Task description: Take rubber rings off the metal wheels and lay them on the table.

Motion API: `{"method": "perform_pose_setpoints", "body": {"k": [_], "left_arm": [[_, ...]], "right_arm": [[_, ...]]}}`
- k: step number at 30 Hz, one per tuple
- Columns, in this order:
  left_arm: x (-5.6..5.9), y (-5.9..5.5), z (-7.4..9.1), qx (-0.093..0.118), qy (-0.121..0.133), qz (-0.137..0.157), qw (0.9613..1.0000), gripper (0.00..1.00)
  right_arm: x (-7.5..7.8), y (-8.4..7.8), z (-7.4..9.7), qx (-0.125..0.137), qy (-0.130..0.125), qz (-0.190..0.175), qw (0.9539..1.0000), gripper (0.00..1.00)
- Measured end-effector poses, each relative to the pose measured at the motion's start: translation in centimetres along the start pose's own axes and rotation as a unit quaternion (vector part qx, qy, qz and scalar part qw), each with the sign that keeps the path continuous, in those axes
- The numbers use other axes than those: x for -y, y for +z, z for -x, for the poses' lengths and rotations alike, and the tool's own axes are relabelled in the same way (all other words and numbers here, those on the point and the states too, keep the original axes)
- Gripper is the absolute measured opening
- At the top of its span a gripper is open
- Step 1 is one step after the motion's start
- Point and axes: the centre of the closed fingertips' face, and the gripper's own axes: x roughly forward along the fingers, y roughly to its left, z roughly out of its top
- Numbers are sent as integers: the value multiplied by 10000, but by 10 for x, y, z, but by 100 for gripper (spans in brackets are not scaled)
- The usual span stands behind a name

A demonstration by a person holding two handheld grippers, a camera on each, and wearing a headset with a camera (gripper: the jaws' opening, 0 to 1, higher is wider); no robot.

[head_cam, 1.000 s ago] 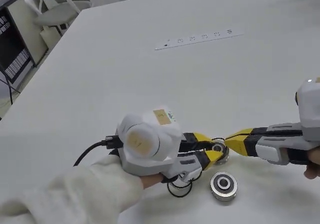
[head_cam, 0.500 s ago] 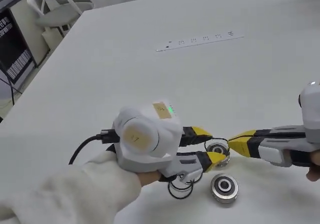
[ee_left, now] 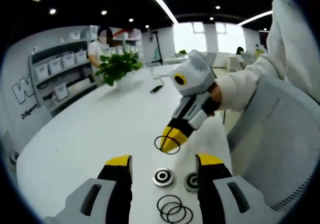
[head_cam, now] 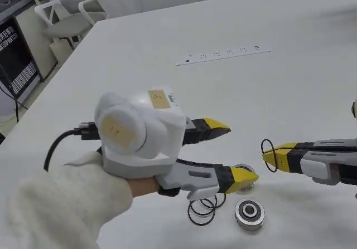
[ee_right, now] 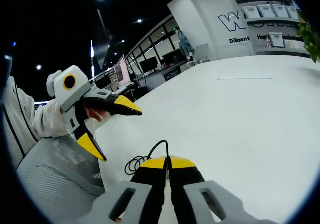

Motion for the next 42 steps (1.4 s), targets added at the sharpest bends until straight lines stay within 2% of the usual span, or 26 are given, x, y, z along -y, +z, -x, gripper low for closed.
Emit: {"method": "perform_pose_setpoints", "body": {"k": [3, 8, 12, 15, 19, 23, 27, 35, 38, 42], "left_arm": [[-9, 5, 18, 59, 158, 26, 9999, 62], [-18, 13, 48, 107, 353, -13, 9993, 65], [-22, 14, 70, 133, 401, 27, 9991, 69], [-28, 12, 84, 99, 574, 31, 9983, 72], [-32, 1, 102, 27, 750, 125, 9971, 76], [-31, -17, 119, -140, 924, 272, 9953, 82], [-27, -29, 132, -185, 1025, 453, 9935, 86], [-20, -50, 150, -282, 1196, 697, 9900, 93], [-16, -62, 157, -486, 1273, 746, 9879, 96], [-12, -68, 163, -474, 1304, 883, 9864, 97]], "right_arm": [[-2, 3, 1, 16, 9, 16, 10000, 0], [-4, 5, 3, -8, 20, 76, 10000, 0], [-7, 8, 4, -19, 44, 113, 9999, 0], [-12, 11, 5, -18, 89, 158, 9998, 0], [-16, 14, 6, -24, 138, 221, 9997, 0], [-18, 18, 6, -4, 156, 249, 9996, 0], [-21, 21, 6, 6, 186, 264, 9995, 0], [-30, 28, 2, -34, 298, 384, 9988, 0], [-33, 29, 2, -56, 336, 427, 9985, 0], [-38, 30, -1, -98, 397, 472, 9980, 0]]}}
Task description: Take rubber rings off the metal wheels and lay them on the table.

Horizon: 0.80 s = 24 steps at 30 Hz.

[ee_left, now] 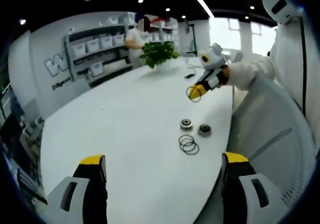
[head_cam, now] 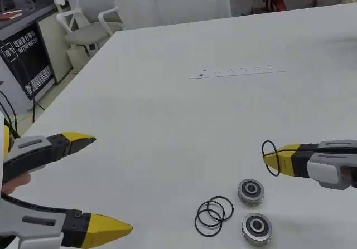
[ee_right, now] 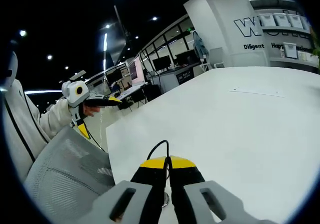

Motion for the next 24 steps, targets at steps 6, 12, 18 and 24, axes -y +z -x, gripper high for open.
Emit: {"method": "perform_pose_setpoints", "body": {"k": [6, 12, 18, 24], "left_arm": [[5, -15, 6, -75, 8, 207, 9998, 100], [5, -27, 12, -120, 134, 347, 9992, 99], [8, -35, 15, -135, 192, 447, 9987, 98], [8, -41, 18, -152, 254, 557, 9980, 97]], "right_arm": [[-10, -4, -10, -187, 152, 127, 9996, 0], [-24, -21, -23, -571, 344, 378, 9971, 0], [-29, -37, -38, -933, 504, 582, 9927, 0], [-30, -49, -49, -1182, 587, 740, 9885, 0]]}}
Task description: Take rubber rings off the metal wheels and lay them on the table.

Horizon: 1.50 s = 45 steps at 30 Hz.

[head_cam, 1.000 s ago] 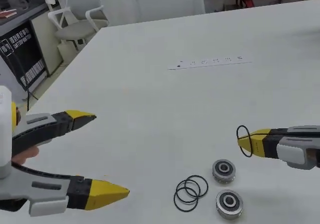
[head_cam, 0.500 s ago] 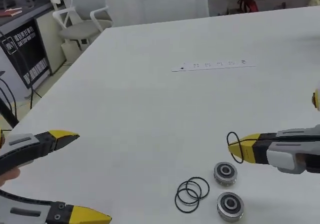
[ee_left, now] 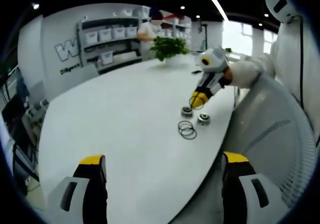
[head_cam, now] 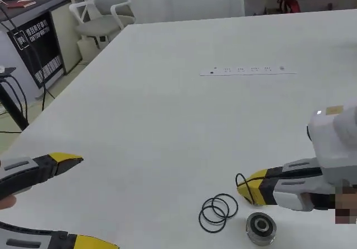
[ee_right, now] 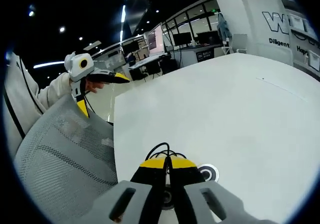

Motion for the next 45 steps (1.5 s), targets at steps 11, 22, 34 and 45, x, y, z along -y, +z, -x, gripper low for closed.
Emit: {"method": "perform_pose_setpoints", "body": {"k": [11, 22, 34, 45], "left_arm": [[4, -6, -4, -60, -2, 104, 9999, 96], [3, -11, -2, -133, 43, 142, 9998, 95], [5, -13, -3, -168, 23, 154, 9997, 95], [8, -14, -4, -172, 5, 176, 9997, 95]], "right_arm": [[2, -12, -14, -323, 34, 167, 9993, 0], [4, -21, -17, -532, 43, 233, 9983, 0], [7, -26, -18, -632, -39, 311, 9975, 0], [14, -18, -10, -475, -188, 285, 9983, 5]]}}
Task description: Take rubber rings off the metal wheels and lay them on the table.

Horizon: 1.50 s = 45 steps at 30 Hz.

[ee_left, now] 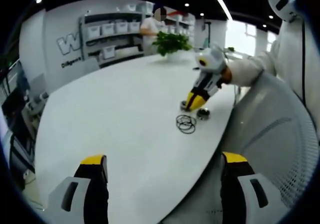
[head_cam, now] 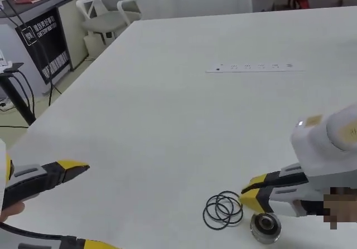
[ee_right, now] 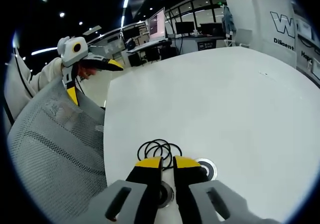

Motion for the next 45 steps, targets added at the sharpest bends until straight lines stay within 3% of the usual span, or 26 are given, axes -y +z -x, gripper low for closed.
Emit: {"method": "perform_pose_setpoints", "body": {"k": [6, 13, 22, 45], "left_arm": [[0, 2, -1, 17, -27, -6, 10000, 95], [3, 2, -4, 31, -122, -53, 9999, 97], [5, 3, -8, -6, -270, -96, 9996, 99], [0, 2, -5, 148, -353, -99, 9992, 100]], "right_arm": [[2, 8, 11, 194, -46, -44, 9998, 10], [1, 14, 27, 399, -71, -143, 9991, 23], [2, 10, 44, 426, -164, -153, 9988, 36], [-5, 2, 91, 896, -672, -233, 9934, 70]]}}
